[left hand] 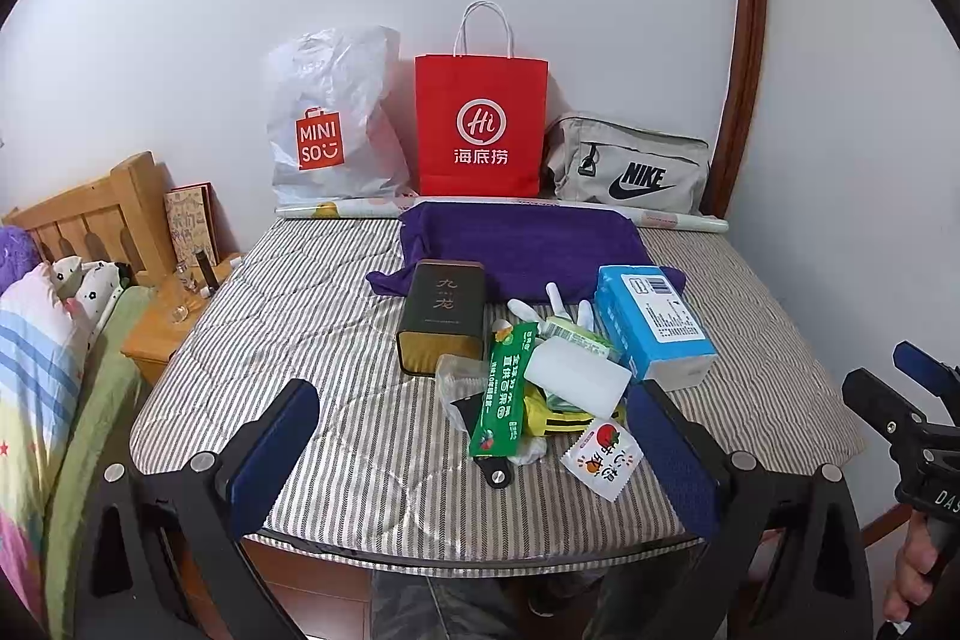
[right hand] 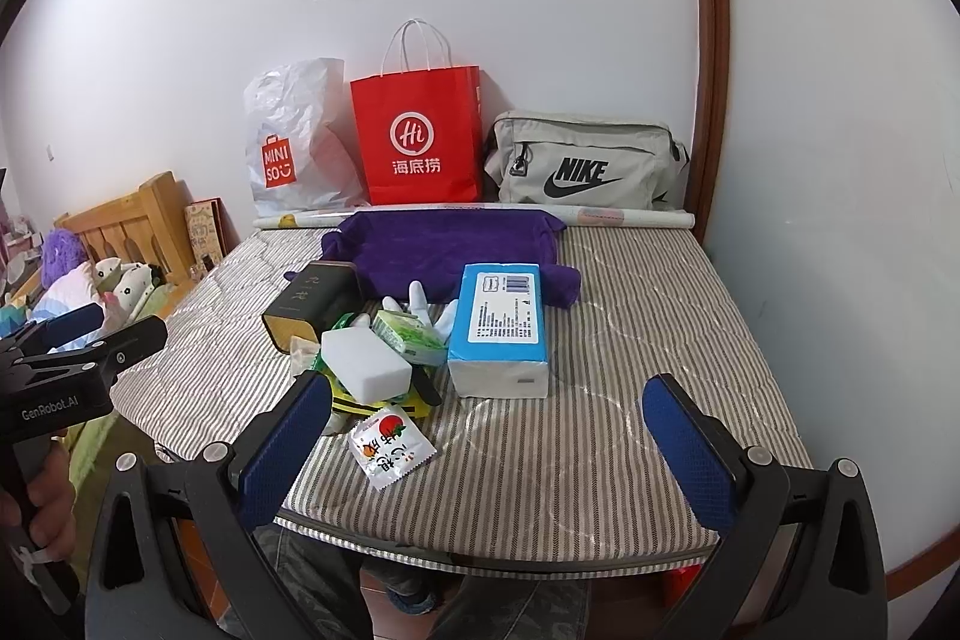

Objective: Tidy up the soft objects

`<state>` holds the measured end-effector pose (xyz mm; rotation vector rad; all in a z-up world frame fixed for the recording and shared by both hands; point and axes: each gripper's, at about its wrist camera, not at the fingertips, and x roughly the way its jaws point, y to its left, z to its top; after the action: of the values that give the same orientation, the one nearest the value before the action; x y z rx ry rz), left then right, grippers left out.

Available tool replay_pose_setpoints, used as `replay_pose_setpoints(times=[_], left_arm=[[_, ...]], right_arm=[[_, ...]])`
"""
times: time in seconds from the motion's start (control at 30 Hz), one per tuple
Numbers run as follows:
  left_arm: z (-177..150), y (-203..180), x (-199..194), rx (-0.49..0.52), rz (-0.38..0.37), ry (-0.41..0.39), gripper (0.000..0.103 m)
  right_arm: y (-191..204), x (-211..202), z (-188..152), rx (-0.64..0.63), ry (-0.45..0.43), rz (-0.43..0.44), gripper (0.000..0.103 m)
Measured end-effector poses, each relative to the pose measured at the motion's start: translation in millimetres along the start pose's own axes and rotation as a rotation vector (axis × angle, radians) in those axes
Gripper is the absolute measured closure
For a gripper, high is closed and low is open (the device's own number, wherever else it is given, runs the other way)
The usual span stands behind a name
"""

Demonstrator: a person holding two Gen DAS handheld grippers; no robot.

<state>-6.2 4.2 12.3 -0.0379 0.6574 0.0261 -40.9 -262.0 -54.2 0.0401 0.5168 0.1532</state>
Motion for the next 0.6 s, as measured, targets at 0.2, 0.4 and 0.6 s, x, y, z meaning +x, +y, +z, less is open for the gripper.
replay_pose_setpoints(times=[0.2, 0.4, 0.6], left_arm=[[-0.1, 0.5, -0.6, 0.000, -0.001, 0.000, 0.000], [-0.9, 0.1, -0.3, 0.001, 0.000, 0.000, 0.000], [-0.8, -0.1, -0.1, 0.001, 0.000, 0.000, 0.000]], right_arm=[[0.4, -0.1, -0.4, 0.001, -0.001, -0.001, 0.001], [0.4, -0.2, -0.7, -0.002, -0.005, 0.001, 0.001], [1.6, -2.6, -2.5, -0.006, -0.007, 0.001, 0.001]])
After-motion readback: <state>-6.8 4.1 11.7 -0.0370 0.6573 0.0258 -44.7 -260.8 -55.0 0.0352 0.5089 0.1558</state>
